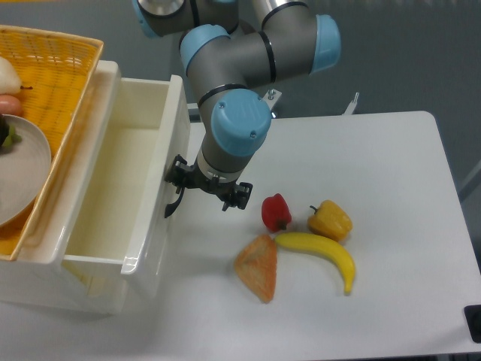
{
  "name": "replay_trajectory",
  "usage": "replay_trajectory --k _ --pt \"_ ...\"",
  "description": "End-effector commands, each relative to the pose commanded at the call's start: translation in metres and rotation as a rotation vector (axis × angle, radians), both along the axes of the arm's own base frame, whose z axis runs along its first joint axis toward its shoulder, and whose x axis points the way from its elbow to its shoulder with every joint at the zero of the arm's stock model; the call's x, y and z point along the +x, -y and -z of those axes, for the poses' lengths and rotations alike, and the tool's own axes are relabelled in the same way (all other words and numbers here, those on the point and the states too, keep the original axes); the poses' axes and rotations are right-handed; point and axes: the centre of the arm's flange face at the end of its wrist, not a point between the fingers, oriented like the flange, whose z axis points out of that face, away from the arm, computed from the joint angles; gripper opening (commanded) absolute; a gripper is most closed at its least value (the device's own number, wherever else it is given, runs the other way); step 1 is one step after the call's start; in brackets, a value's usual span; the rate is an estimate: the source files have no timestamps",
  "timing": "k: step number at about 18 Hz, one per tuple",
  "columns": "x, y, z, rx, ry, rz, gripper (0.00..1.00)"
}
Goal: Slide open the top white drawer
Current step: 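Pull the handle outward, sliding the upper drawer open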
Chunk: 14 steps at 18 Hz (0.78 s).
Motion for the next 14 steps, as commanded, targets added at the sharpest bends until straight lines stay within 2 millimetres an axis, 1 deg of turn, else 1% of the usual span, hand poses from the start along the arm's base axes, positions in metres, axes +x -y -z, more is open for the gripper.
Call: replay_trajectory --k 4,6,14 --pt "-0.003 -0.001 0.000 0.002 -0.001 -0.002 1.00" --pt "-0.011 0.004 0.000 0.007 -0.001 0.008 1.00" --pt "-0.027 0.011 -0.003 0.018 -0.007 0.004 1.00"
